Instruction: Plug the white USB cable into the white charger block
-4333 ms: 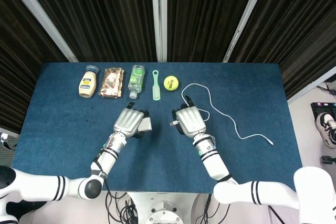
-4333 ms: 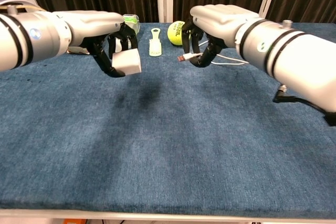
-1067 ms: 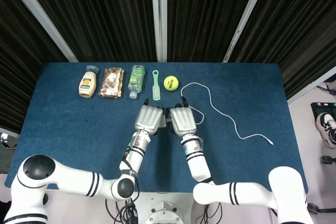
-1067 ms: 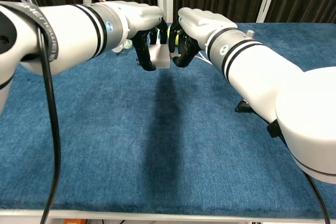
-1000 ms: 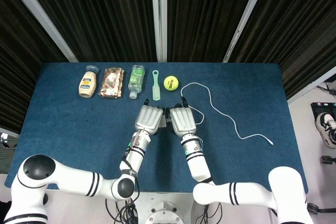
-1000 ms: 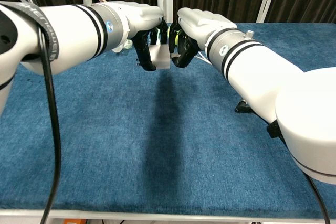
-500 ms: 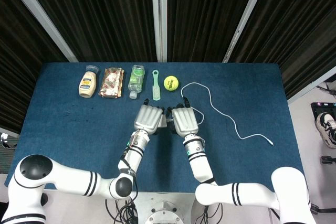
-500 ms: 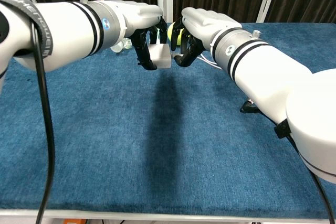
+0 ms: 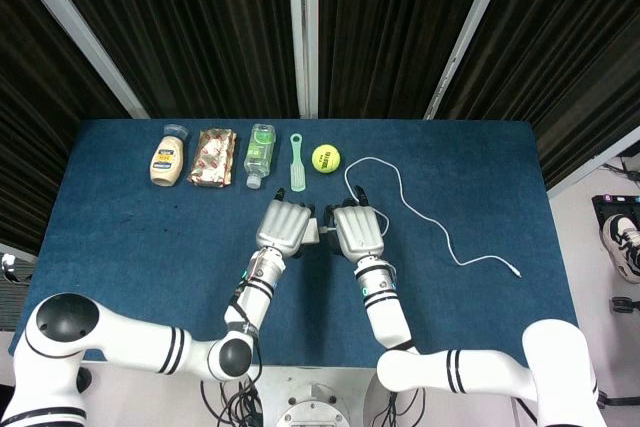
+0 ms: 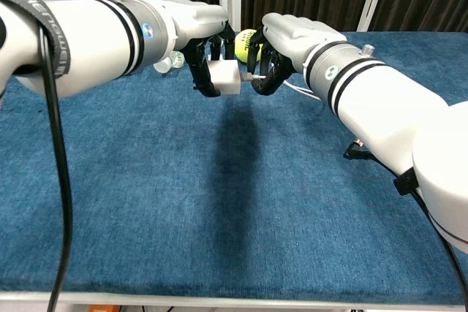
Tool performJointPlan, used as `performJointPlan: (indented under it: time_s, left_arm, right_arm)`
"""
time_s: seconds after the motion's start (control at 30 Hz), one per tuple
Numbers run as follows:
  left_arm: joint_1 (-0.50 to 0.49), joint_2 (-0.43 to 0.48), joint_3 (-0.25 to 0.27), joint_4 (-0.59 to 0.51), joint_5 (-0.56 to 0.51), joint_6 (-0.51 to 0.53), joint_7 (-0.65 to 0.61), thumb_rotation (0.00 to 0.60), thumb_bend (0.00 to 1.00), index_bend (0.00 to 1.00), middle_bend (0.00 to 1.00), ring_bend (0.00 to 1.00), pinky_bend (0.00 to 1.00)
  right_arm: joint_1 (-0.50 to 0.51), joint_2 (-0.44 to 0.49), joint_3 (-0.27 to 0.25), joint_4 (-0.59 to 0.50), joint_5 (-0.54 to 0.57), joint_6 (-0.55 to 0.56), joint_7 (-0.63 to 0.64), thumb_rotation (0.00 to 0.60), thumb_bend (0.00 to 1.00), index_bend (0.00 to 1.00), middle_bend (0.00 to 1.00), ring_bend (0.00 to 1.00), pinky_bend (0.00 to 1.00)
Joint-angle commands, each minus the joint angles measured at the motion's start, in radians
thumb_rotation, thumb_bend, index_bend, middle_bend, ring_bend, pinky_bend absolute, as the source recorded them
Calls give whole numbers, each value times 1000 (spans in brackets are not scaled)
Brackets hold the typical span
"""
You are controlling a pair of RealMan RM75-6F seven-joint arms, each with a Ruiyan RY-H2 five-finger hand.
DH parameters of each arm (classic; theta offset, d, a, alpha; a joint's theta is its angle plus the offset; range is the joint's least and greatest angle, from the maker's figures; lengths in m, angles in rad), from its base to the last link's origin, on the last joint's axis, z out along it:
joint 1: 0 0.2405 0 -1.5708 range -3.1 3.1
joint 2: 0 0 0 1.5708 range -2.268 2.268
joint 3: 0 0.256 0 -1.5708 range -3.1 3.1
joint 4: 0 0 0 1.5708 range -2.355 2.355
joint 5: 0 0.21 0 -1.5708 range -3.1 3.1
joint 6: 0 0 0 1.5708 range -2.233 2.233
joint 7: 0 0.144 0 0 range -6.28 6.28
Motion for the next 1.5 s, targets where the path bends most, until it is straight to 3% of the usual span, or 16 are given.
performJointPlan:
  time_s: [0.03,1.13,1.2,1.37,1.5]
  left_arm:
    - [-1,-1,0,0,-1,1,1,600,274,443,501,438,129]
    - [-18,-23,2,23,-10,5,14,600,274,444,501,438,130]
    - [-15,-19,5,19,-5,4,11,600,274,444,499,437,131]
    - [5,2,26,6,18,-9,-8,600,278,438,486,433,128]
    - [33,28,68,-3,65,-28,-35,600,280,438,467,411,128]
  right_arm:
    - [-1,-1,0,1,1,-2,1,600,337,532,472,273,0]
    - [20,-45,13,23,2,6,-24,600,353,579,473,274,0]
    - [16,-40,10,19,-1,5,-21,600,346,530,467,270,0]
    - [-9,-3,-11,-15,-13,11,-16,600,311,199,357,191,0]
    - [-43,53,-49,-56,-32,24,-25,600,294,110,306,172,0]
